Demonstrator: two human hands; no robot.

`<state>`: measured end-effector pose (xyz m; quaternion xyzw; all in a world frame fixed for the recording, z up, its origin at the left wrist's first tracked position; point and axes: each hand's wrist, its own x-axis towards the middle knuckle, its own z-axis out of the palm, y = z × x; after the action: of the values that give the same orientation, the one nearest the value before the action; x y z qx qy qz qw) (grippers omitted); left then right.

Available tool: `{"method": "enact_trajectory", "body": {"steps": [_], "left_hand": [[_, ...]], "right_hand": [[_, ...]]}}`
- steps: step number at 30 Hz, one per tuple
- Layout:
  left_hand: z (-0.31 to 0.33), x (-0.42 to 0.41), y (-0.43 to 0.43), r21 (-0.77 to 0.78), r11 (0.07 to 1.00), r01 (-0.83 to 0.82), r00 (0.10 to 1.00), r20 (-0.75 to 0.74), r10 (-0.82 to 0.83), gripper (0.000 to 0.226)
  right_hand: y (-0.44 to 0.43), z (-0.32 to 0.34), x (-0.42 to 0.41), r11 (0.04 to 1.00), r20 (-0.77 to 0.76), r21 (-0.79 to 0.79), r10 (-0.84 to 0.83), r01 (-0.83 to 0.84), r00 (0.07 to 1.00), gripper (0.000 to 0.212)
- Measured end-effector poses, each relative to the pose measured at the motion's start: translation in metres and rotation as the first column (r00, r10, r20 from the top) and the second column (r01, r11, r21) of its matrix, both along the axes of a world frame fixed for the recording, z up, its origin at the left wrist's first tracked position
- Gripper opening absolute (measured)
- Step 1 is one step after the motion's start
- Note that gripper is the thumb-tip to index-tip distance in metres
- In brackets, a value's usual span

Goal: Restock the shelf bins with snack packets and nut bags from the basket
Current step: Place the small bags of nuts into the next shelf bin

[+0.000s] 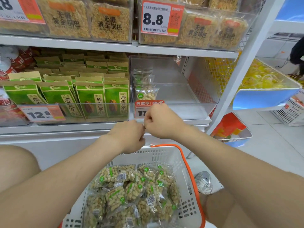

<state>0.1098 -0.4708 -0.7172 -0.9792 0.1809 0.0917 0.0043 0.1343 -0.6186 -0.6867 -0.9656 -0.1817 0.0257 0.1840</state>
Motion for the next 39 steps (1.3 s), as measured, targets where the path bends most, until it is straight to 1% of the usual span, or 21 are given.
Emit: {"method": "enact_trajectory", "body": {"steps": [3,5,6,8,9,12,13,15,18,20,23,25,27,28,29,31,32,33,36,37,39], "left_hand": [[-0.030,0.002,-0.001,0.130,0.987,0.097,0.944,-0.326,-0.050,0.026],[-0.046,0.003,-0.003,0.206,0.966,0.156,0.892,-0.449,-0.048,0.022],[-0.052,0.003,-0.004,0.245,0.952,0.181,0.880,-0.472,-0.045,0.027],[-0.059,0.002,-0.006,0.296,0.931,0.213,0.877,-0.478,-0.049,0.039],[-0.063,0.001,-0.008,0.299,0.928,0.224,0.880,-0.471,-0.061,0.039],[-0.072,0.000,-0.014,0.279,0.928,0.246,0.889,-0.447,-0.101,0.035],[-0.075,0.000,-0.016,0.270,0.930,0.248,0.888,-0.446,-0.108,0.035],[-0.077,0.000,-0.020,0.243,0.936,0.254,0.884,-0.452,-0.123,0.033],[-0.072,-0.001,-0.027,0.226,0.938,0.263,0.888,-0.436,-0.144,0.009],[-0.069,0.000,-0.030,0.219,0.943,0.252,0.897,-0.419,-0.142,0.011],[-0.065,0.001,-0.031,0.202,0.947,0.248,0.904,-0.400,-0.152,0.012],[-0.062,0.001,-0.031,0.200,0.946,0.255,0.905,-0.393,-0.160,0.012],[-0.059,0.001,-0.030,0.192,0.948,0.255,0.906,-0.391,-0.164,0.018],[-0.058,0.001,-0.029,0.188,0.948,0.255,0.905,-0.392,-0.166,0.021],[-0.057,0.001,-0.029,0.184,0.949,0.255,0.905,-0.392,-0.167,0.025],[-0.057,0.000,-0.028,0.181,0.952,0.246,0.908,-0.386,-0.161,0.028],[-0.057,0.000,-0.028,0.181,0.953,0.244,0.909,-0.385,-0.160,0.030],[-0.057,-0.001,-0.028,0.181,0.953,0.244,0.909,-0.386,-0.159,0.031],[-0.058,-0.002,-0.029,0.186,0.952,0.242,0.907,-0.393,-0.153,0.032],[-0.058,-0.002,-0.029,0.189,0.952,0.242,0.906,-0.396,-0.152,0.032],[-0.057,-0.001,-0.029,0.203,0.948,0.245,0.907,-0.394,-0.150,0.033]], "right_hand": [[-0.003,-0.028,-0.016,0.962,-0.185,-0.246,0.075,-0.120,0.980,0.025],[-0.006,-0.053,-0.024,0.903,-0.323,-0.366,0.102,-0.223,0.941,0.031],[-0.008,-0.068,-0.027,0.864,-0.398,-0.413,0.113,-0.288,0.910,0.033],[-0.009,-0.102,-0.032,0.774,-0.532,-0.484,0.111,-0.408,0.840,0.031],[-0.010,-0.119,-0.036,0.735,-0.580,-0.505,0.098,-0.451,0.809,0.029],[-0.009,-0.164,-0.052,0.633,-0.648,-0.545,0.098,-0.550,0.755,0.008],[-0.008,-0.176,-0.058,0.611,-0.654,-0.548,0.112,-0.570,0.748,0.006],[-0.006,-0.199,-0.068,0.572,-0.661,-0.550,0.147,-0.609,0.736,0.020],[0.000,-0.230,-0.084,0.540,-0.666,-0.546,0.183,-0.640,0.723,0.044],[0.006,-0.243,-0.093,0.512,-0.671,-0.548,0.202,-0.661,0.713,0.056],[0.012,-0.250,-0.103,0.456,-0.717,-0.538,0.195,-0.709,0.669,0.045],[0.013,-0.255,-0.109,0.446,-0.772,-0.501,0.156,-0.741,0.616,0.029],[0.013,-0.257,-0.112,0.458,-0.776,-0.509,0.124,-0.729,0.619,0.028],[0.013,-0.257,-0.113,0.471,-0.771,-0.513,0.116,-0.718,0.627,0.036],[0.013,-0.256,-0.112,0.500,-0.767,-0.503,0.118,-0.705,0.631,0.052],[0.013,-0.249,-0.110,0.512,-0.790,-0.478,0.106,-0.714,0.604,0.077],[0.014,-0.241,-0.110,0.505,-0.791,-0.477,0.110,-0.719,0.602,0.075],[0.014,-0.238,-0.111,0.498,-0.781,-0.487,0.119,-0.718,0.613,0.064],[0.013,-0.243,-0.112,0.496,-0.779,-0.487,0.126,-0.719,0.615,0.019],[0.012,-0.244,-0.114,0.486,-0.774,-0.491,0.136,-0.723,0.618,0.008],[0.012,-0.241,-0.112,0.454,-0.783,-0.497,0.132,-0.739,0.608,0.024]]}}
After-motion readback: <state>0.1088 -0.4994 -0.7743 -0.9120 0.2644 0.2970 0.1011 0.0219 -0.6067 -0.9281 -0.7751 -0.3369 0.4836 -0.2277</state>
